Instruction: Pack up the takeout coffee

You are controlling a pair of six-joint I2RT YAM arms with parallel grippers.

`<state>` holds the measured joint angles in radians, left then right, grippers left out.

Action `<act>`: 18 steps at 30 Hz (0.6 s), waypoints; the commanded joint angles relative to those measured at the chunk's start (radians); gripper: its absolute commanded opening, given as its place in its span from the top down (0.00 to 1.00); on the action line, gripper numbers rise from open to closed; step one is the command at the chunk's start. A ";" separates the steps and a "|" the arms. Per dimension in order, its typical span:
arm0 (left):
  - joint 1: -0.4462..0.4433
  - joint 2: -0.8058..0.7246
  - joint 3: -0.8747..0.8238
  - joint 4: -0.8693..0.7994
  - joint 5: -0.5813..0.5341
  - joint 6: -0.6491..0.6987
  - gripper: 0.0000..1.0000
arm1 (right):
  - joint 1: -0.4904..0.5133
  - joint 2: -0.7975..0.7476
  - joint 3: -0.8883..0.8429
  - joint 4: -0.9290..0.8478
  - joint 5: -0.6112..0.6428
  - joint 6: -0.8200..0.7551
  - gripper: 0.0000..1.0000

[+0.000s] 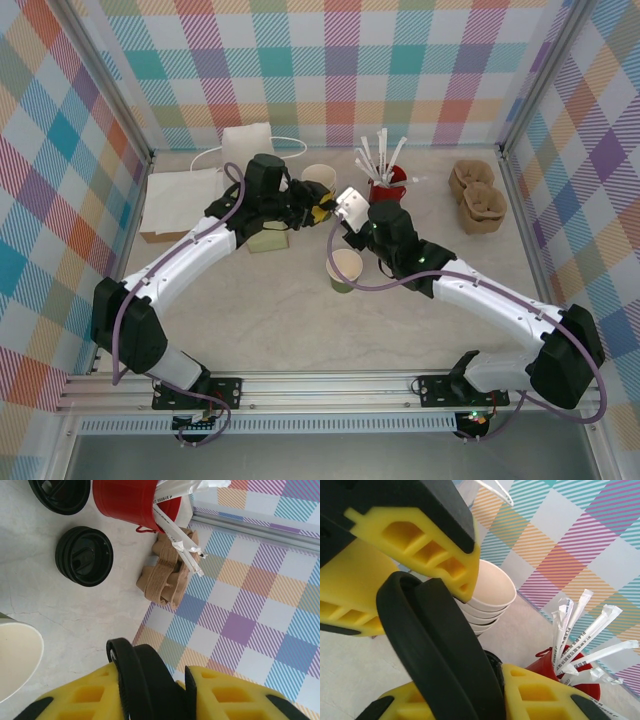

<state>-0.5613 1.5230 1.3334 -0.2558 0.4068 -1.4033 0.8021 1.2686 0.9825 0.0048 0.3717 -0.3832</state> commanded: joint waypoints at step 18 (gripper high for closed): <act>-0.012 -0.003 0.024 0.093 0.099 0.335 0.87 | -0.044 -0.065 0.035 -0.159 -0.217 0.105 0.38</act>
<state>-0.5690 1.5307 1.3384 -0.1562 0.4969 -1.1652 0.7803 1.2533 0.9840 -0.1123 0.2310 -0.3244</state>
